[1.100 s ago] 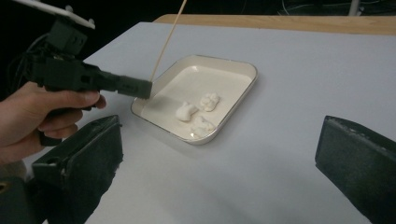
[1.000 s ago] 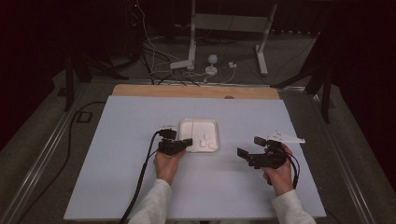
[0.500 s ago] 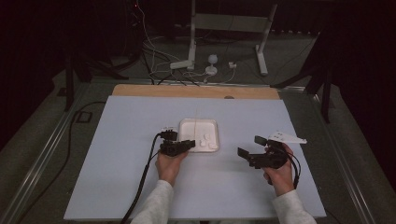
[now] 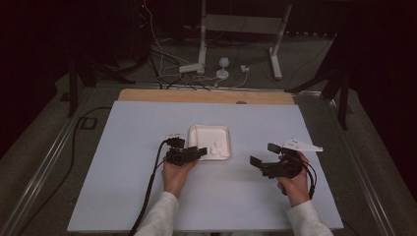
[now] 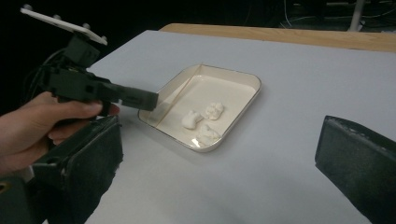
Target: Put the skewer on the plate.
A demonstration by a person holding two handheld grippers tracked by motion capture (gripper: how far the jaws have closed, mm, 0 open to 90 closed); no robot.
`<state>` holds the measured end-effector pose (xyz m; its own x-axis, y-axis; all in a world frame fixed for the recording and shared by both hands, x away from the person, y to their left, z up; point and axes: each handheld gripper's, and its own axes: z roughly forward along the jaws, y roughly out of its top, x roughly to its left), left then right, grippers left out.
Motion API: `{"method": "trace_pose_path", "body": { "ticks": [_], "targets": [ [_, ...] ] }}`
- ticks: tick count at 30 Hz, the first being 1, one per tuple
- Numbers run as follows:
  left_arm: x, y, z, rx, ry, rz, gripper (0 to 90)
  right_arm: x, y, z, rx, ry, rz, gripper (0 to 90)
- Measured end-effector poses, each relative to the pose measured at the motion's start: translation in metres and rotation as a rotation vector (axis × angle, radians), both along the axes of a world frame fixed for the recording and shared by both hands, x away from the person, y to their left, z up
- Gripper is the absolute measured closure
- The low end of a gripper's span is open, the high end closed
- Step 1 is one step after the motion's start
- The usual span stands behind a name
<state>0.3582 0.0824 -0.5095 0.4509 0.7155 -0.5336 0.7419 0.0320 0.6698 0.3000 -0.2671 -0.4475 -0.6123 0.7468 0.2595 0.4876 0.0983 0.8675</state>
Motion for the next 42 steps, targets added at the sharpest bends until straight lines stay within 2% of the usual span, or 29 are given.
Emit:
{"method": "trace_pose_path", "body": {
  "ticks": [3,4,5,9,13,17,21,24,30,36,42],
  "targets": [
    [-0.007,0.004,0.010,0.002,-0.068,-0.022,36.1,-0.002,0.000,-0.001,-0.009,-0.009,0.000,0.9],
    [-0.007,0.004,0.010,0.002,-0.068,-0.022,33.8,-0.003,0.001,-0.001,-0.017,-0.013,0.001,0.9],
    [-0.012,0.008,0.018,-0.003,-0.110,-0.032,30.8,-0.003,0.001,-0.001,-0.020,-0.017,0.003,0.8],
    [-0.025,0.020,0.034,-0.007,-0.197,-0.042,20.2,-0.008,0.005,-0.004,-0.040,-0.030,0.012,0.9],
    [-0.039,0.036,0.050,-0.003,-0.289,-0.039,14.0,-0.014,0.007,-0.004,-0.061,-0.055,0.023,0.9],
    [-0.053,0.053,0.061,0.027,-0.358,-0.035,2.5,-0.019,0.007,-0.003,-0.059,-0.073,0.022,0.8],
    [-0.066,0.071,0.066,0.073,-0.418,-0.021,0.7,-0.025,0.003,-0.003,-0.059,-0.091,0.015,0.8],
    [-0.074,0.083,0.068,0.086,-0.448,-0.007,0.6,-0.029,-0.001,-0.004,-0.050,-0.100,0.006,0.8],
    [-0.086,0.103,0.063,0.145,-0.511,0.029,0.7,-0.033,-0.009,-0.011,-0.039,-0.107,-0.011,0.8],
    [-0.093,0.115,0.060,0.144,-0.539,0.042,0.7,-0.036,-0.015,-0.014,-0.041,-0.121,-0.031,0.8],
    [-0.097,0.125,0.058,0.143,-0.550,0.059,0.7,-0.037,-0.020,-0.015,-0.044,-0.133,-0.041,0.8]
  ]
}}
